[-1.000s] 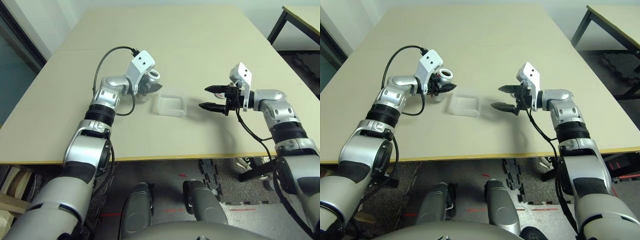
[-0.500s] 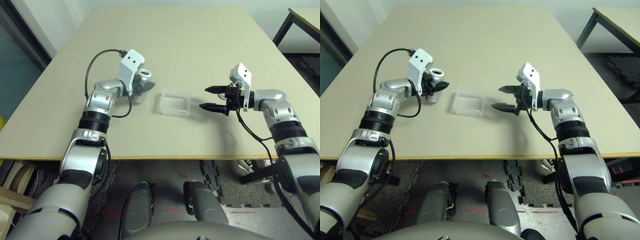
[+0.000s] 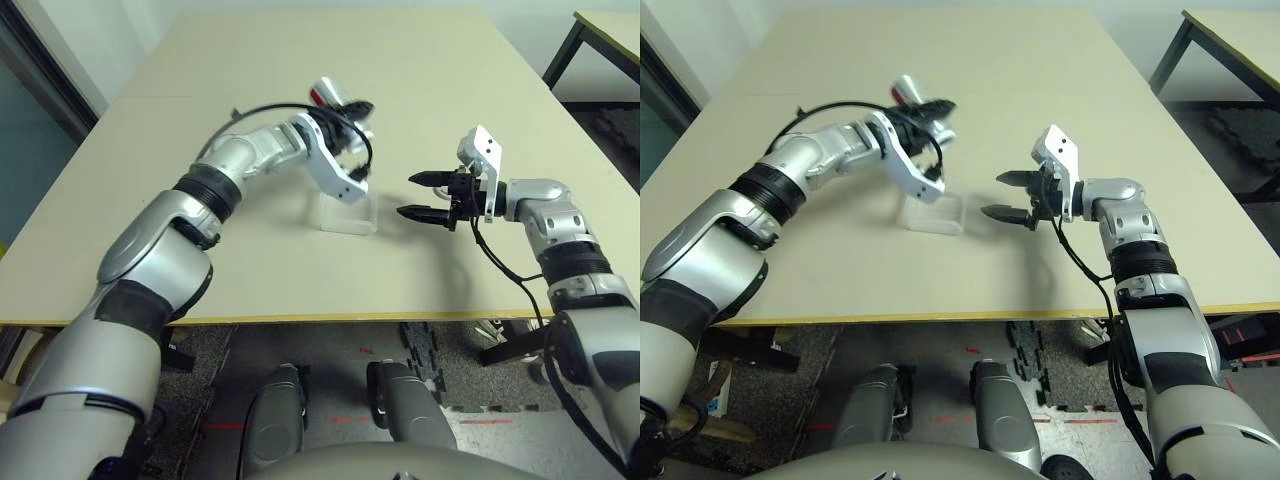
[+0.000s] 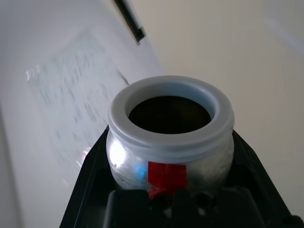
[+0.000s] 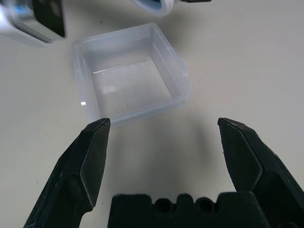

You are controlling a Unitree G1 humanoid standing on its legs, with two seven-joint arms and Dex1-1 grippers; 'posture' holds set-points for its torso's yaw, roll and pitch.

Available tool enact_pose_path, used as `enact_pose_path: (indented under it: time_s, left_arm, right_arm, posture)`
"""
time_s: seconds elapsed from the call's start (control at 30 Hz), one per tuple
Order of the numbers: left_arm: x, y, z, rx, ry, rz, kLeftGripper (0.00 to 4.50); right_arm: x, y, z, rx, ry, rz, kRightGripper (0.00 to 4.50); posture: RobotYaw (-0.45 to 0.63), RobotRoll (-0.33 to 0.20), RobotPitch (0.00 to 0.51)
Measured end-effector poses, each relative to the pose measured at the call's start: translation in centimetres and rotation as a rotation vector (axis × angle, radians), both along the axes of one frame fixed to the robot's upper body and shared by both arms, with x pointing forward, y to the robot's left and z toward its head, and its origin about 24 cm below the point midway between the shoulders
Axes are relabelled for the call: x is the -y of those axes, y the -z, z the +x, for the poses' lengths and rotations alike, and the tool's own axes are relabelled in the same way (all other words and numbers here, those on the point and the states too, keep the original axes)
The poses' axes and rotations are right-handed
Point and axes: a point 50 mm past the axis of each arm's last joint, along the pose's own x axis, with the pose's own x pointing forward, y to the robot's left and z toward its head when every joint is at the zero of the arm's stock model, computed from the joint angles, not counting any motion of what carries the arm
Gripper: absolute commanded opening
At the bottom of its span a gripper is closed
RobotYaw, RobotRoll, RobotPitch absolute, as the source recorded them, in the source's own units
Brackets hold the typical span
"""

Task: Pour the medicine from the bottle into the box.

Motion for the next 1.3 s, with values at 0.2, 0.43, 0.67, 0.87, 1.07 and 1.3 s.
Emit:
enact_pose_path:
  time_s: [0.2, 0.43, 0.67, 0.87, 1.07, 1.3]
  left_arm:
    - [0.2, -1.0, 0.5, 0.098, 0.044, 0.082, 2.68]
    - [0.0, -0.6, 0.6, 0.028, 0.000, 0.041, 2.68]
    - [-2.5, -0.2, 1.4, -0.410, -0.338, -0.440, 2.68]
    - [-5.4, -1.0, 2.3, -0.772, -0.549, -0.921, 2.68]
    - [-7.3, -0.1, 2.0, -1.052, -0.621, -1.206, 2.68]
    - [-9.5, 1.1, 1.5, -1.221, -0.640, -1.511, 2.68]
  right_arm:
    - [-0.1, 0.0, 0.0, -0.007, 0.002, 0.009, 4.50]
    - [-0.1, 0.0, 0.1, -0.012, 0.009, 0.021, 4.50]
    - [-0.1, -0.1, 0.0, 0.003, -0.007, -0.007, 4.50]
    - [-0.4, 0.1, -0.1, 0.013, -0.029, -0.034, 4.50]
    - [-0.5, 0.1, -0.1, 0.025, -0.053, -0.063, 4.50]
    - [-0.6, 0.1, -0.1, 0.035, -0.061, -0.069, 4.50]
  posture:
    - [-0.13, 0.000, 0.087]
    - [-0.12, 0.000, 0.089]
    - [-0.12, 0.000, 0.095]
    - [-0.11, 0.000, 0.100]
    - [-0.10, 0.000, 0.104]
    - [-0.09, 0.000, 0.106]
